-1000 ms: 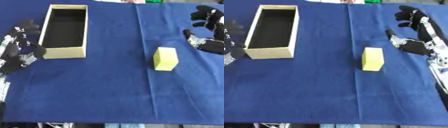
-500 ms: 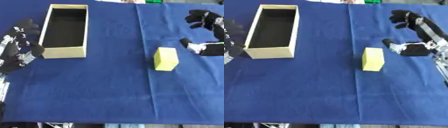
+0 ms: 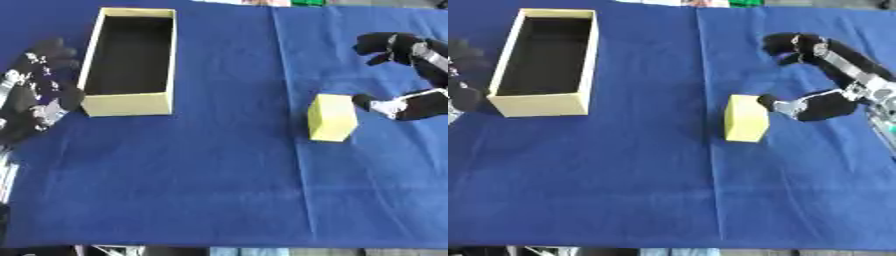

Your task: Pick up objects on the table and place them in the box.

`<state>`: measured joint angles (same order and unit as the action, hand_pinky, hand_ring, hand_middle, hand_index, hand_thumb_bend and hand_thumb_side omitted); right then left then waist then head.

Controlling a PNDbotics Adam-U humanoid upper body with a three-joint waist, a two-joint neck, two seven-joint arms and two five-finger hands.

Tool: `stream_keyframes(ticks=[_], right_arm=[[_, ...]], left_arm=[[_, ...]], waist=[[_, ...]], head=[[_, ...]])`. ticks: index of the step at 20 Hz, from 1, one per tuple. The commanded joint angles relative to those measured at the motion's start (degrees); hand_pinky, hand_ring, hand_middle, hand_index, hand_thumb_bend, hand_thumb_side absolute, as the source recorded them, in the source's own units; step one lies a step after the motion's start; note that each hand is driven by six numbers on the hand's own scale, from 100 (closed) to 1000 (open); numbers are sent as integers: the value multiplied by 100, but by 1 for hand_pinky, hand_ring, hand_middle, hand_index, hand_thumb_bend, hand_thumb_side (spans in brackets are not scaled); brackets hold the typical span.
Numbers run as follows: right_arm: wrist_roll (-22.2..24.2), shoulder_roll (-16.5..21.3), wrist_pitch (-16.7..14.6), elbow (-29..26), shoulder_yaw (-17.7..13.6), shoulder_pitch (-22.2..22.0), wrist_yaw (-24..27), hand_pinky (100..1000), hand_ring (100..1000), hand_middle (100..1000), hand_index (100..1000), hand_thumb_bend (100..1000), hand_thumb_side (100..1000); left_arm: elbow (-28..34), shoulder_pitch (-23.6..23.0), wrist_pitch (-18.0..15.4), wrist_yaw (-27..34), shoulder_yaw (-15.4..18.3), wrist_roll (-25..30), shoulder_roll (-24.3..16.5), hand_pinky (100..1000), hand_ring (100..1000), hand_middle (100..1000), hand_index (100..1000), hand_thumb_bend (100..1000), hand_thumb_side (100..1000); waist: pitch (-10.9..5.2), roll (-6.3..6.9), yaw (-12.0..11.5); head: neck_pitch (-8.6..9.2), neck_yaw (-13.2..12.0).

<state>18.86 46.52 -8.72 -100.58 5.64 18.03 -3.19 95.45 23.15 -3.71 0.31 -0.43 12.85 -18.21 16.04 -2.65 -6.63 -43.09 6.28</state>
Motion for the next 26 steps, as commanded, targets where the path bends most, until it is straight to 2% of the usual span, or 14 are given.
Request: stream_keyframes(ticks=[1,7,26], right_arm=[[212,263,8,20,33,127,-121,875,919,866,940,425,244],[468,290,14,146,153,236,-331,929,938,885,945,434,248],[824,131,-3,1019,426,525,-742,932,938,886,948,425,248]], left_arm=[[96,53,9,28,18,-22,-145,614,838,802,934,693,516],[96,55,14,35,14,-23,-148,614,839,802,934,686,522],[84,60,39,63,0,-5,-141,614,839,801,934,661,549]], waist=[[-121,-4,-5],[-125,-12,-26],[-129,-4,-55]], head=[[-40,20],[-47,19],[-42,30]])
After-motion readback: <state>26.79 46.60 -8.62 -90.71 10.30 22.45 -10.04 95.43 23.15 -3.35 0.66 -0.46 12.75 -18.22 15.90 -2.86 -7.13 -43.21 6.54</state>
